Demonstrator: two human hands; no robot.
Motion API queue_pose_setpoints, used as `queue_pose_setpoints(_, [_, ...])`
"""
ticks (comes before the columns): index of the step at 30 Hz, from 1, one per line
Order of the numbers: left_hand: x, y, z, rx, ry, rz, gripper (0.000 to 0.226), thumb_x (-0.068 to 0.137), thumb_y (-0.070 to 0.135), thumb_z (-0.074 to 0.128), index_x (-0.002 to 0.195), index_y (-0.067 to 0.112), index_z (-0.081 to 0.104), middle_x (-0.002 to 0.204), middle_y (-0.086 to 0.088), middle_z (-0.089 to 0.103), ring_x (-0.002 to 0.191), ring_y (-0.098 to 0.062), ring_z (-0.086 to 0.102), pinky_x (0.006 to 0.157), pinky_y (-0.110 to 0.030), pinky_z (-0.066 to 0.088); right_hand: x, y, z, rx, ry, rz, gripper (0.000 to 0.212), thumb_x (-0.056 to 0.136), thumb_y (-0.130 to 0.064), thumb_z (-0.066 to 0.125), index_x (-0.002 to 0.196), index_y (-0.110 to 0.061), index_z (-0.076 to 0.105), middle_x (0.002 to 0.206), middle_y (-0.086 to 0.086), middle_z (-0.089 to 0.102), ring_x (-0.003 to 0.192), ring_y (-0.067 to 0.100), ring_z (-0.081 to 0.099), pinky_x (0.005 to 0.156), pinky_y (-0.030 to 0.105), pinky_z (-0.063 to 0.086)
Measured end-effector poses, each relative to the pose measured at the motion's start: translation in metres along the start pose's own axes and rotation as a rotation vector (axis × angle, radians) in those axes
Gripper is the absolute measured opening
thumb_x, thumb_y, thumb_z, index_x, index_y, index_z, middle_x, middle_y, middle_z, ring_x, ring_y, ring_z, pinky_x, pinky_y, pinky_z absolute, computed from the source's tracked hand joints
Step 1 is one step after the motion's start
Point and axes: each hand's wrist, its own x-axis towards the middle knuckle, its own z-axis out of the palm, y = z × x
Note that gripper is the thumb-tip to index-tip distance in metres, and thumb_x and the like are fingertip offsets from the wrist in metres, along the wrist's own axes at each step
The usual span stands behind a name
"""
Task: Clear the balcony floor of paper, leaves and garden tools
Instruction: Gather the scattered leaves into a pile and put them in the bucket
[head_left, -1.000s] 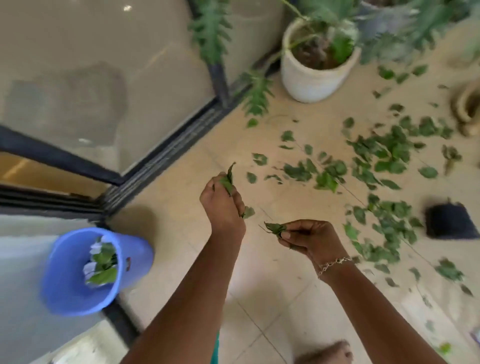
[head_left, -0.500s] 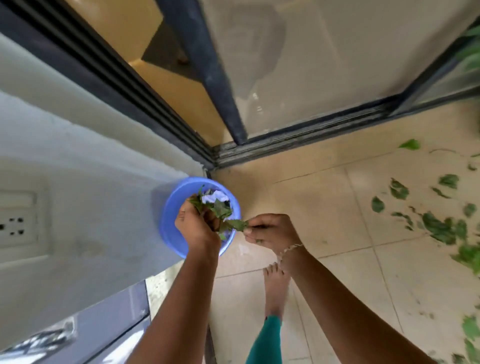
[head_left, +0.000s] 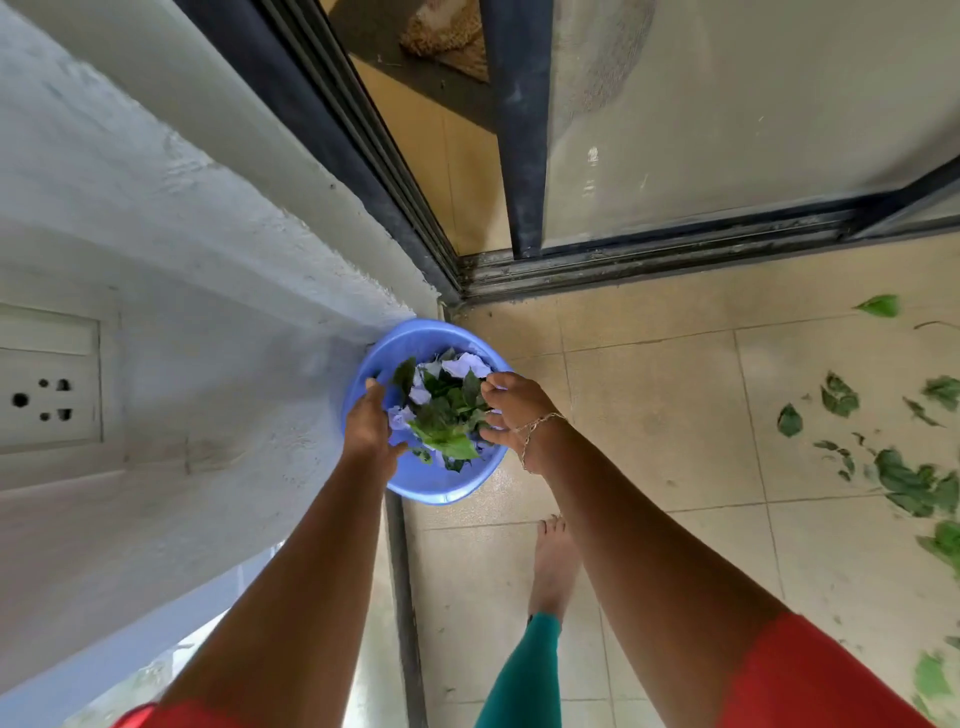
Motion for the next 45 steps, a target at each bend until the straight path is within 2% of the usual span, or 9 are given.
queue_pose_setpoints(3, [-0.005, -0.005, -0.005, 0.088, -0.018, 0.002, 0.049, 0.098, 0.043, 0.041, 0.140, 0.017, 0.041, 0.149, -0.005, 0.032, 0.137, -0.027, 0.030, 0.105, -0.050, 0.030, -0.019, 0.001, -0.018, 0.071, 0.036, -0.049, 0.020, 0.096, -0.007, 0.047, 0.114, -0.011, 0.055, 0.111, 0.021, 0.053, 0.107, 0.029, 0.055, 0.089, 0.034, 0.044])
queue_pose_setpoints(7, [-0.019, -0.027, 0.003, 0.198, -0.049, 0.037, 0.045, 0.097, 0.040, 0.045, 0.136, 0.018, 0.046, 0.148, -0.004, 0.036, 0.137, -0.026, 0.031, 0.096, -0.046, 0.036, -0.050, 0.022, -0.053, 0.072, 0.093, -0.177, 0.027, 0.093, 0.002, 0.046, 0.075, -0.019, 0.049, 0.077, 0.007, 0.050, 0.067, 0.013, 0.046, 0.062, 0.020, 0.040])
queue_pose_setpoints(13, [-0.092, -0.094, 0.036, 0.468, -0.133, 0.233, 0.032, 0.099, 0.027, 0.044, 0.126, 0.011, 0.052, 0.114, -0.003, 0.049, 0.102, -0.020, 0.043, 0.080, -0.036, 0.037, -0.124, 0.104, -0.126, -0.288, 0.373, -0.433, 0.010, 0.088, -0.008, 0.058, 0.095, -0.010, 0.065, 0.091, 0.000, 0.066, 0.086, 0.010, 0.059, 0.081, 0.023, 0.046])
queue_pose_setpoints(18, [-0.199, -0.160, 0.063, 0.735, -0.322, 0.319, 0.022, 0.099, 0.022, 0.044, 0.078, 0.019, 0.052, 0.079, 0.001, 0.045, 0.069, -0.011, 0.042, 0.063, -0.026, 0.035, -0.237, 0.187, -0.200, -0.411, 0.658, -0.450, 0.017, 0.089, -0.015, 0.060, 0.104, -0.011, 0.067, 0.103, 0.005, 0.066, 0.093, 0.018, 0.063, 0.086, 0.023, 0.047])
queue_pose_setpoints(25, [-0.384, -0.219, 0.103, 1.501, -0.694, 0.879, 0.033, 0.096, 0.037, 0.046, 0.107, 0.012, 0.064, 0.109, -0.015, 0.060, 0.112, -0.033, 0.053, 0.092, -0.033, 0.042, -0.427, 0.275, -0.286, -0.484, 0.990, -0.305, 0.028, 0.092, -0.027, 0.052, 0.118, -0.020, 0.059, 0.119, 0.001, 0.055, 0.111, 0.018, 0.054, 0.089, 0.026, 0.042])
queue_pose_setpoints(31, [-0.477, -0.251, 0.148, 2.014, -0.948, 1.462, 0.053, 0.079, 0.050, 0.038, 0.080, 0.010, 0.072, 0.081, -0.011, 0.067, 0.080, -0.031, 0.068, 0.067, -0.036, 0.058, -0.531, 0.325, -0.326, -0.430, 1.168, -0.133, 0.040, 0.095, -0.032, 0.047, 0.133, -0.018, 0.047, 0.134, 0.003, 0.045, 0.122, 0.023, 0.045, 0.100, 0.028, 0.037])
queue_pose_setpoints(33, [-0.534, -0.250, 0.160, 2.081, -0.999, 1.661, 0.051, 0.088, 0.048, 0.037, 0.099, 0.010, 0.069, 0.101, -0.010, 0.064, 0.101, -0.031, 0.063, 0.083, -0.034, 0.054, -0.553, 0.333, -0.338, -0.404, 1.201, -0.114, 0.043, 0.094, -0.032, 0.046, 0.135, -0.019, 0.044, 0.137, 0.003, 0.043, 0.123, 0.023, 0.044, 0.102, 0.027, 0.036])
queue_pose_setpoints(36, [-0.578, -0.259, 0.194, 2.160, -1.031, 1.637, 0.049, 0.098, 0.046, 0.033, 0.136, 0.017, 0.041, 0.142, -0.006, 0.036, 0.136, -0.022, 0.028, 0.109, -0.028, 0.028, -0.576, 0.335, -0.363, -0.420, 1.223, -0.083, 0.043, 0.094, -0.033, 0.046, 0.135, -0.022, 0.042, 0.138, 0.001, 0.041, 0.121, 0.022, 0.045, 0.101, 0.027, 0.036])
queue_pose_setpoints(45, [-0.643, -0.254, 0.359, 2.372, -1.220, 1.678, 0.054, 0.096, 0.050, 0.032, 0.137, 0.016, 0.041, 0.150, -0.013, 0.023, 0.139, -0.027, 0.019, 0.109, -0.033, 0.028, -0.613, 0.273, -0.492, -0.446, 1.307, 0.024, 0.044, 0.092, -0.034, 0.048, 0.134, -0.019, 0.044, 0.135, 0.008, 0.045, 0.120, 0.027, 0.044, 0.100, 0.032, 0.037])
